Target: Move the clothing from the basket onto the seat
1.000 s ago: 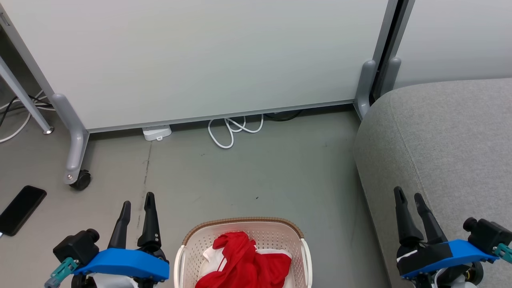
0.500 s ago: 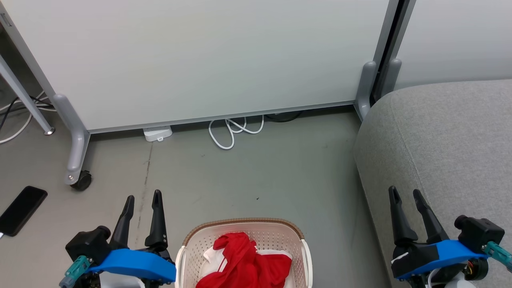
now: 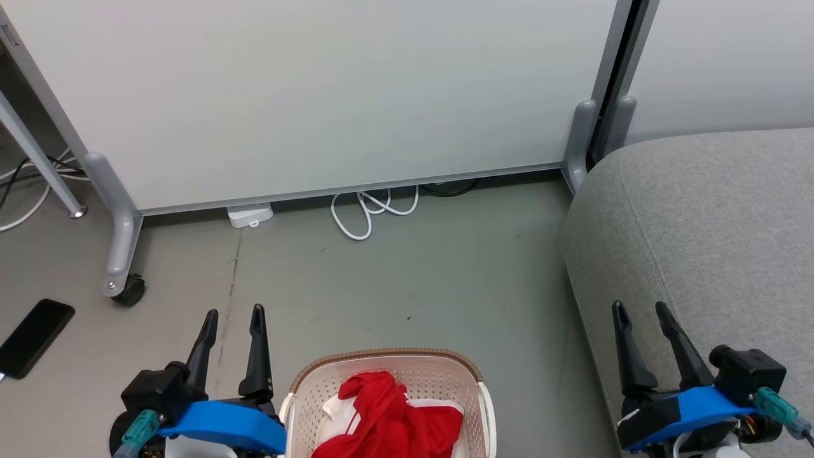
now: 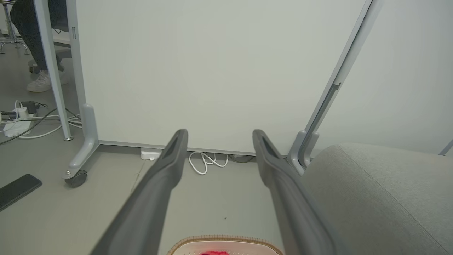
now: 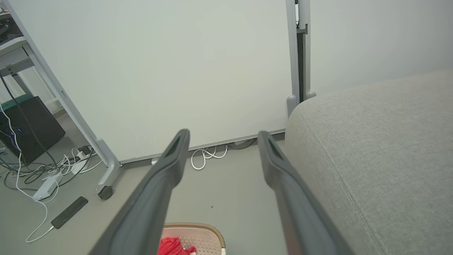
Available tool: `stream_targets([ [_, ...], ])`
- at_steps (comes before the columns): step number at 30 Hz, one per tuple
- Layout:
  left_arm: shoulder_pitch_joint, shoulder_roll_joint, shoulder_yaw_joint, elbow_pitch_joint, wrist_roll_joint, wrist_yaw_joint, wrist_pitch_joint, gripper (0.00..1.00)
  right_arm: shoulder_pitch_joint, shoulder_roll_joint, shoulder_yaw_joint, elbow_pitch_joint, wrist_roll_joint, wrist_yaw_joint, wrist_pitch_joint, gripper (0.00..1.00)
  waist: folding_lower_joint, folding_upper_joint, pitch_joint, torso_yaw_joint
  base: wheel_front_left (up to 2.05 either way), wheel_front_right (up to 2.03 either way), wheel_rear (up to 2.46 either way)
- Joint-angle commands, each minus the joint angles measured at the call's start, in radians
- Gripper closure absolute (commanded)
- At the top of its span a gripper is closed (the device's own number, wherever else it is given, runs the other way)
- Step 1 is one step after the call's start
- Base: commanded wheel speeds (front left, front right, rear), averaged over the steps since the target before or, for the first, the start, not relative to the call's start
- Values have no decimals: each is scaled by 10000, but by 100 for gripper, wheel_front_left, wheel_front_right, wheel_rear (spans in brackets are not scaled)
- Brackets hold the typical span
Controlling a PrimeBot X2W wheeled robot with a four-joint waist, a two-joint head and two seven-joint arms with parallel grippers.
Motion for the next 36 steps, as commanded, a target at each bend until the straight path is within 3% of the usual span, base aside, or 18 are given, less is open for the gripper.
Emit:
stream_targets([
  [1, -55, 28, -47, -21, 247, -41, -111, 0, -178, -70, 3, 7, -291, 19, -124, 0, 0, 0, -1, 0, 0, 0, 0],
  [36, 3, -267, 39, 467, 2009, -143, -786, 0, -229, -81, 81, 257, -2785, 26, -789, 0, 0, 0, -23, -49, 0, 0, 0],
])
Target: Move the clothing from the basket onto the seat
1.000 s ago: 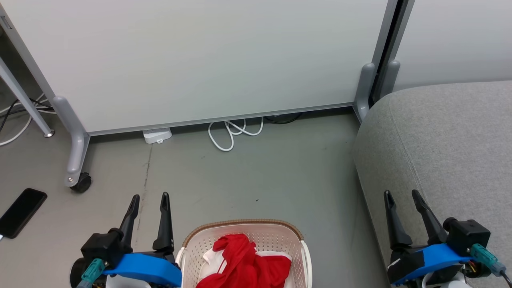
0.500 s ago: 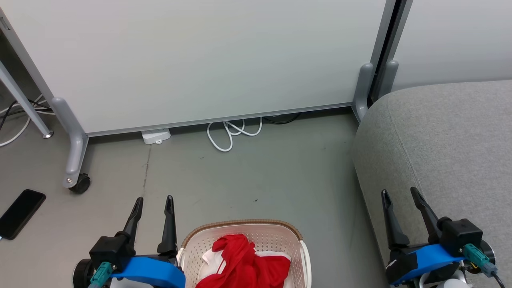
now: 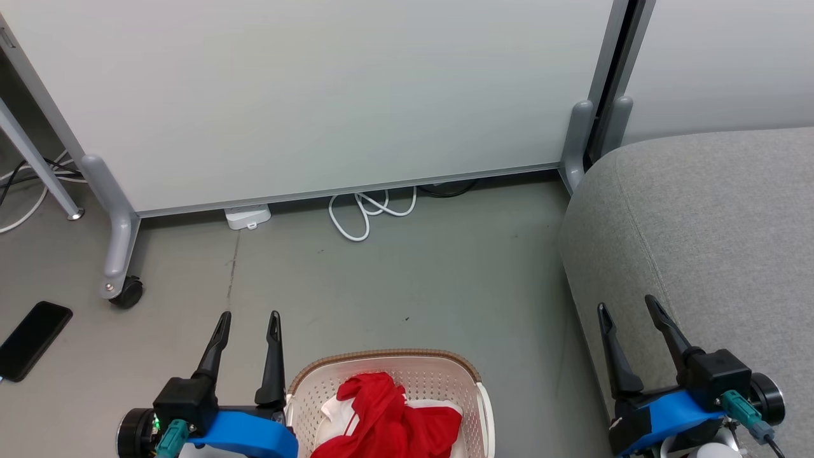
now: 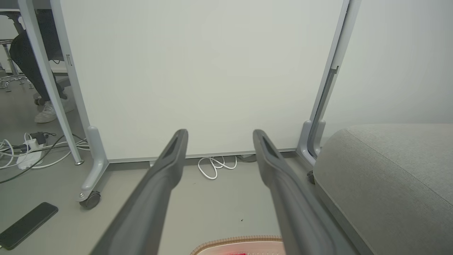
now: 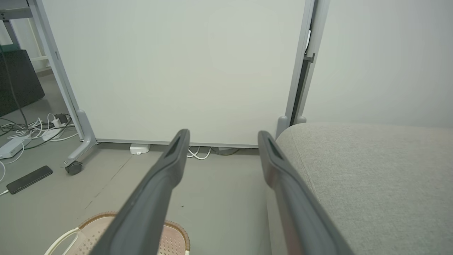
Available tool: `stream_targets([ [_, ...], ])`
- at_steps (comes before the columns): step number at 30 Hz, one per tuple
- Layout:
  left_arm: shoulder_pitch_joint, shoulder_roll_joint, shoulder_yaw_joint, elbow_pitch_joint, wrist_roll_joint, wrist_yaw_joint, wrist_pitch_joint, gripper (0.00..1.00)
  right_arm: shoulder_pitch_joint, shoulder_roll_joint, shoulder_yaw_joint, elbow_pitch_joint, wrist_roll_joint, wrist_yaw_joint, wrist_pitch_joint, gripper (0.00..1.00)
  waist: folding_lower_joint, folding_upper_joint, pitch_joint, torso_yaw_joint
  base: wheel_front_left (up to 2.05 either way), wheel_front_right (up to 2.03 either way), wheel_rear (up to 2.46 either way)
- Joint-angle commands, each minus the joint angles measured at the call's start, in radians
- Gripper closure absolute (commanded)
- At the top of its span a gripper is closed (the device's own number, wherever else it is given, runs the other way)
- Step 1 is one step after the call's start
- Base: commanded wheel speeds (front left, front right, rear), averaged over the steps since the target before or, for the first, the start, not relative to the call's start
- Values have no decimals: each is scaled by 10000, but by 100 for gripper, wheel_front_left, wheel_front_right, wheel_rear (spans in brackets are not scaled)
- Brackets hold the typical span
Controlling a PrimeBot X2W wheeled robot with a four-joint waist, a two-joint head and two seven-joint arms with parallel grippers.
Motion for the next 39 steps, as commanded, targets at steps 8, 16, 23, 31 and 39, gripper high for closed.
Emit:
stream_targets([
  [8, 22, -36, 74, -30, 71, -13, -77, 0, -64, -57, 10, -1, -116, 22, -73, 0, 0, 0, 9, -3, 0, 0, 0],
  [16, 31, -61, 108, 23, 85, 15, -77, 0, -127, -57, 108, -2, -32, 22, -74, 0, 0, 0, 86, -89, 0, 0, 0],
  [23, -73, -55, 203, 300, 87, 52, -75, 0, -359, -54, 422, -67, 112, 22, -76, 0, 0, 0, 449, -571, 0, 0, 0],
  [31, -484, 48, 360, 1080, 100, 21, -77, 0, -834, -48, 1349, -487, 366, 14, -73, 0, 0, 0, 1525, -1681, 0, 0, 0],
  [39, -1389, 249, 510, 2449, 195, 80, -77, 0, -1609, -43, 2439, -962, 691, 14, -74, 0, 0, 0, 3161, -2846, 0, 0, 0],
])
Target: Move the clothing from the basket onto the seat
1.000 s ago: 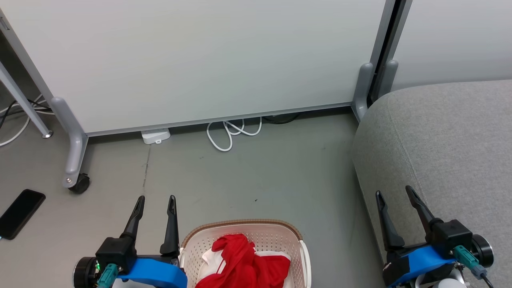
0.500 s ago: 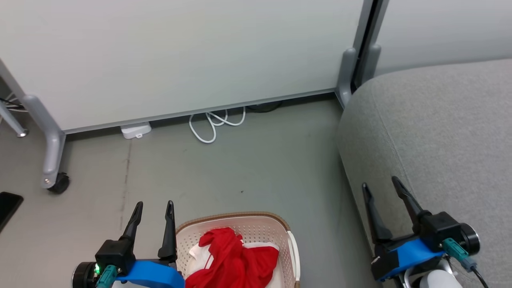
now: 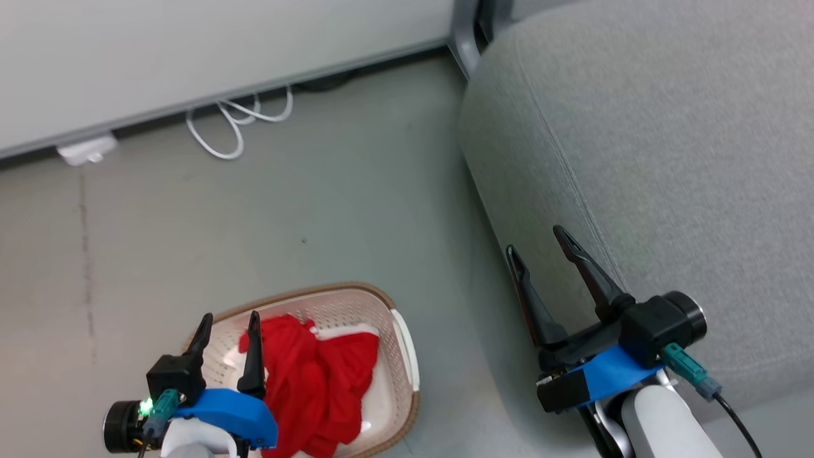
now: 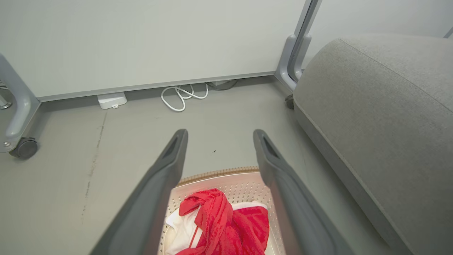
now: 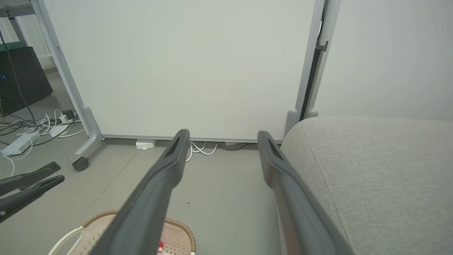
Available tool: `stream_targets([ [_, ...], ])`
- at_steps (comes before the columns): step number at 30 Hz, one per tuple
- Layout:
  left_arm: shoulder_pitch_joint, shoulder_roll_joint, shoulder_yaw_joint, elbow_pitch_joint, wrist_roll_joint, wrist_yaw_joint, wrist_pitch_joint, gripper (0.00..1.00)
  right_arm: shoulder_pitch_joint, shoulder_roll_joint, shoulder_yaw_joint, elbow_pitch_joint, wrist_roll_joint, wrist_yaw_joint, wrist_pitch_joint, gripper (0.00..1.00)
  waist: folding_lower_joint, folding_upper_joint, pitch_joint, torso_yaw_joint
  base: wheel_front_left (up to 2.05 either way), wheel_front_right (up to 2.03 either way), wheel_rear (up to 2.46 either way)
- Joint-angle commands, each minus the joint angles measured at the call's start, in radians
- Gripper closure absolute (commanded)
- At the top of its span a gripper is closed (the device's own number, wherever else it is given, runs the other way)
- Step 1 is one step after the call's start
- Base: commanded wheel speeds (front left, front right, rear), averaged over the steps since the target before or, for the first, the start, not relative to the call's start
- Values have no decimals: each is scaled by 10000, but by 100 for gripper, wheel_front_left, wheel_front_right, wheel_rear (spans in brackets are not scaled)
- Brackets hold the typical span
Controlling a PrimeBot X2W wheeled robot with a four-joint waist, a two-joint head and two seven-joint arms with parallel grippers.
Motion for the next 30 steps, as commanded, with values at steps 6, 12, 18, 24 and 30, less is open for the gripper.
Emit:
stream_targets([
  [6, -1104, 384, 43, 1333, 136, 23, -50, 0, -634, -21, 312, -481, 301, 5, -33, 0, -1, 0, 1961, -1288, 0, 0, 0],
  [12, -2043, 851, 35, 2688, 253, 71, -2, 0, -697, -15, 173, -1126, 544, 5, -33, 0, -1, 0, 3065, -1809, 0, 0, 0],
  [18, -2828, 1219, -38, 3896, 377, 230, 233, 0, -716, -14, 154, -1493, 791, 5, -34, 0, -1, 0, 3864, -2143, 0, 0, 0],
  [24, -3487, 1561, -78, 4729, 529, 774, 435, 0, -780, -15, 321, -1914, 1053, 5, -34, 0, -1, 0, 4518, -2391, 0, 0, 0],
  [30, -3953, 1816, -87, 5273, 597, 1271, 548, 0, -719, -15, 413, -2054, 1248, 5, -34, 0, -1, 0, 4947, -2561, 0, 0, 0],
])
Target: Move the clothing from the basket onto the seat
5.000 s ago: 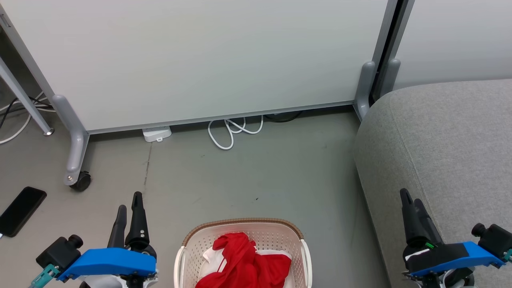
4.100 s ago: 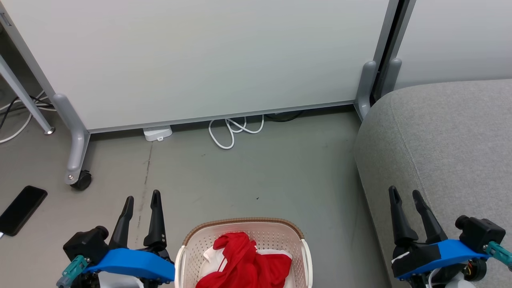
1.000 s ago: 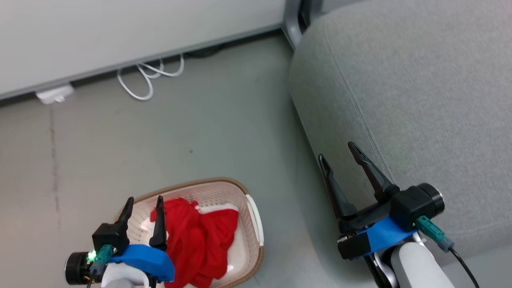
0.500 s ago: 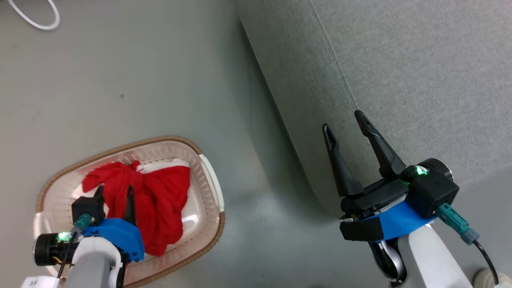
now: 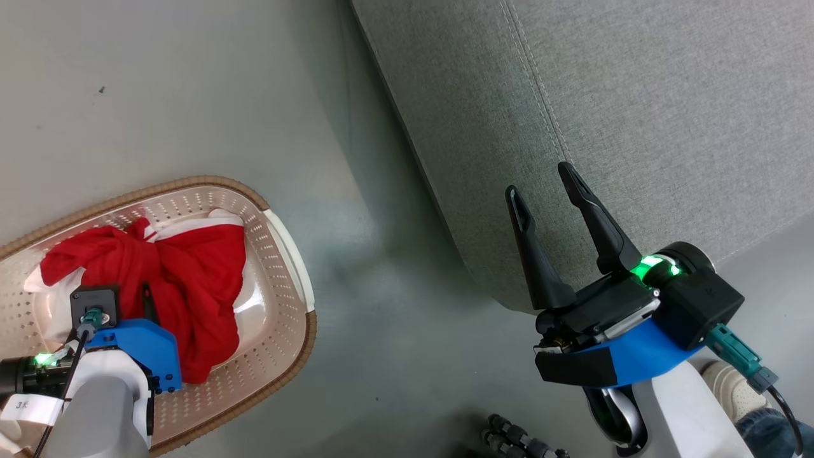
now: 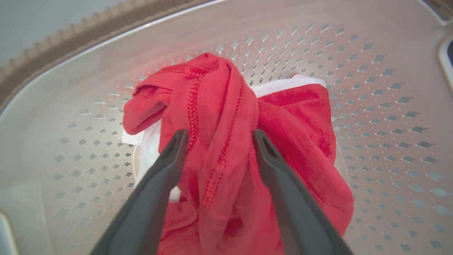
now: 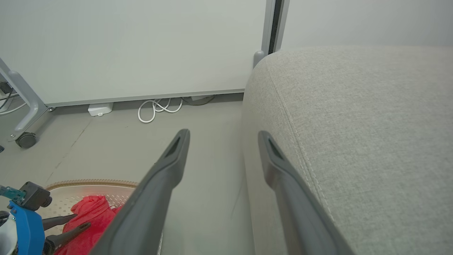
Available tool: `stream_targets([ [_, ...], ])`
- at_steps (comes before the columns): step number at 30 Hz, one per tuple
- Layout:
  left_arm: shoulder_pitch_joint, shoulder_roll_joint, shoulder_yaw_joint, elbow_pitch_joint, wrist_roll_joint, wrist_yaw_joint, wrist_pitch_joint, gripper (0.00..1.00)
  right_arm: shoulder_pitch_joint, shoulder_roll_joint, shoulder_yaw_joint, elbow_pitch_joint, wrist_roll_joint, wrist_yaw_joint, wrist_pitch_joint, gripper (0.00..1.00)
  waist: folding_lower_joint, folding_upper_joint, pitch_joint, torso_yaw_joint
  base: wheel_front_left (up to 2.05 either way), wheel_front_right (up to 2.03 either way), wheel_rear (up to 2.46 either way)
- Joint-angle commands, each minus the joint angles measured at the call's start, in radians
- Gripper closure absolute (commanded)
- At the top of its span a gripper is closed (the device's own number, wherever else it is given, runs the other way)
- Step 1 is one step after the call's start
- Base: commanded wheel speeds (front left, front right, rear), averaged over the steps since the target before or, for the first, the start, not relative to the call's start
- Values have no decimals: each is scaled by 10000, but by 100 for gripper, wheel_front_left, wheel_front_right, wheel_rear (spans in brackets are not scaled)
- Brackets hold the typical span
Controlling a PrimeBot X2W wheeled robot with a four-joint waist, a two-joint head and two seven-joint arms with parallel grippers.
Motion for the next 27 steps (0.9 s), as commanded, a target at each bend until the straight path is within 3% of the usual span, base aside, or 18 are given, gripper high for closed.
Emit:
stream_targets([
  [1, -270, 68, -36, 162, 43, 91, 84, 0, -38, -2, -19, -56, 53, 5, -34, 0, -2, 0, 164, -78, 0, 0, 0],
  [10, -697, 12, -164, 940, -102, 57, 489, 0, 46, -2, -36, -116, 150, 5, -34, 0, -2, 0, 329, -44, 0, 0, 0],
  [11, -721, -10, -182, 1011, -119, 24, 515, 44, 55, -2, -43, -118, 157, 5, -34, 0, -2, 0, 334, -44, 0, 0, 0],
  [12, -749, -28, -196, 1094, -150, 3, 572, 69, 66, -2, -51, -112, 165, 5, -34, 0, -2, 0, 336, -44, 0, 0, 0],
  [13, -774, -41, -200, 1165, -184, -20, 615, 93, 73, -2, -54, -101, 172, 5, -34, 0, -2, 0, 334, -45, 0, 0, 0],
  [14, -798, -59, -203, 1235, -215, -76, 655, 100, 67, -2, -57, -88, 181, 5, -34, 0, -2, 0, 332, -47, 0, 0, 0],
  [27, -1010, -141, -311, 1623, -432, -241, 323, 100, -1, -2, -57, -40, 230, 5, -34, 0, -2, 0, 258, -73, 0, 0, 0],
])
